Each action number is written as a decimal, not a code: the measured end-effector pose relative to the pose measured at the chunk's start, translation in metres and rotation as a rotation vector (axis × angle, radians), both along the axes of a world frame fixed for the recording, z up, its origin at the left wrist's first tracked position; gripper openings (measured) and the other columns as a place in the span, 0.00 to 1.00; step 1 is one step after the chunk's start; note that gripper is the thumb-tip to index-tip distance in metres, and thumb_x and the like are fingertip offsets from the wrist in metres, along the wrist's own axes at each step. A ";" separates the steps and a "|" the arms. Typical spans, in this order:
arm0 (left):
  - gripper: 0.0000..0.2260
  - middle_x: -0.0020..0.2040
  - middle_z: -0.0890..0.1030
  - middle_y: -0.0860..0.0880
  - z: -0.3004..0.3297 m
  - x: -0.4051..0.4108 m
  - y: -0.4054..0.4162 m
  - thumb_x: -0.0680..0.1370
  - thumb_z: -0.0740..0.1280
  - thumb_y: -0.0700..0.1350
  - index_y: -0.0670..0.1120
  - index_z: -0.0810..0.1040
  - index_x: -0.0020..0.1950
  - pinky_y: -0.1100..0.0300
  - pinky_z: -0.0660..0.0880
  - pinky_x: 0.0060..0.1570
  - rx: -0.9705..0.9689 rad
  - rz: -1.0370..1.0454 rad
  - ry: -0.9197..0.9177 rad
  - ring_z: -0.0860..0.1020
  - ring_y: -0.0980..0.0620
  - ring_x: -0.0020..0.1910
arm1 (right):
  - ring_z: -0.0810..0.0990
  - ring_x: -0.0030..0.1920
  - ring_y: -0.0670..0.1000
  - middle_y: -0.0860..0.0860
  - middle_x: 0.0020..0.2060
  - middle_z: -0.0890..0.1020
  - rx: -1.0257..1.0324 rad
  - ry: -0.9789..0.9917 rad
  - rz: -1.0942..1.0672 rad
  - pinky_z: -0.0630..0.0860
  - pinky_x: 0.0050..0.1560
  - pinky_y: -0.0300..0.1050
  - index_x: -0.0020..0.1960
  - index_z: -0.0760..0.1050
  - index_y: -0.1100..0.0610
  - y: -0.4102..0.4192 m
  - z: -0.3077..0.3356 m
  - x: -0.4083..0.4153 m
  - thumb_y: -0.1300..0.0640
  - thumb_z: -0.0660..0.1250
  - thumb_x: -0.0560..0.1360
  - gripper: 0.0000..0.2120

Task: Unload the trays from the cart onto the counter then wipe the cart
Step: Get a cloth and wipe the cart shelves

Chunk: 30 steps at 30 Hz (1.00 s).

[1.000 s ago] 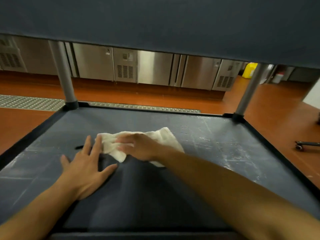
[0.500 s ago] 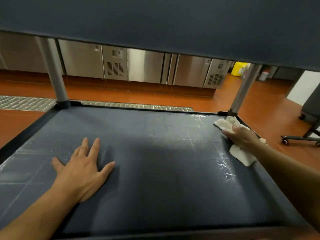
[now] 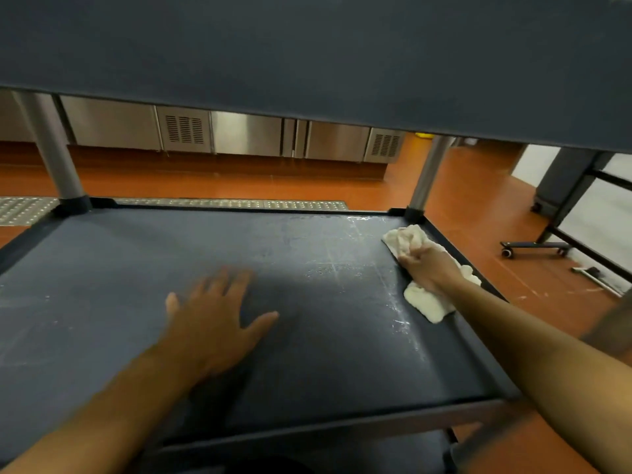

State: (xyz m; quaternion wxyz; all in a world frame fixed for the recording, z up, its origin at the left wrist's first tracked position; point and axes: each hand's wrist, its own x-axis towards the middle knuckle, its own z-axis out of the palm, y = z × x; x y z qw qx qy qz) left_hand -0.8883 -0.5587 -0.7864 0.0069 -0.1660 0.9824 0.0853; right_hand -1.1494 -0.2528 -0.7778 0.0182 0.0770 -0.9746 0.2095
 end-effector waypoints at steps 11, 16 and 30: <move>0.45 0.85 0.37 0.51 -0.023 -0.021 0.062 0.69 0.36 0.80 0.63 0.36 0.82 0.21 0.43 0.72 -0.053 -0.113 -0.216 0.39 0.38 0.83 | 0.69 0.75 0.60 0.54 0.78 0.67 0.235 -0.178 0.025 0.68 0.73 0.58 0.80 0.63 0.48 0.064 -0.002 0.082 0.39 0.57 0.81 0.30; 0.40 0.85 0.42 0.49 -0.010 -0.025 0.062 0.76 0.49 0.76 0.60 0.41 0.83 0.26 0.38 0.74 0.217 -0.021 -0.018 0.44 0.43 0.84 | 0.75 0.69 0.56 0.54 0.73 0.75 0.075 -0.099 0.157 0.66 0.64 0.40 0.77 0.69 0.54 0.026 0.004 0.143 0.46 0.66 0.82 0.26; 0.19 0.47 0.85 0.42 0.117 0.159 -0.044 0.83 0.59 0.57 0.44 0.81 0.48 0.54 0.79 0.41 1.808 1.133 0.531 0.81 0.40 0.47 | 0.85 0.45 0.57 0.60 0.45 0.87 -0.963 -1.310 -0.176 0.81 0.53 0.54 0.43 0.86 0.59 -0.198 0.128 0.327 0.54 0.66 0.81 0.14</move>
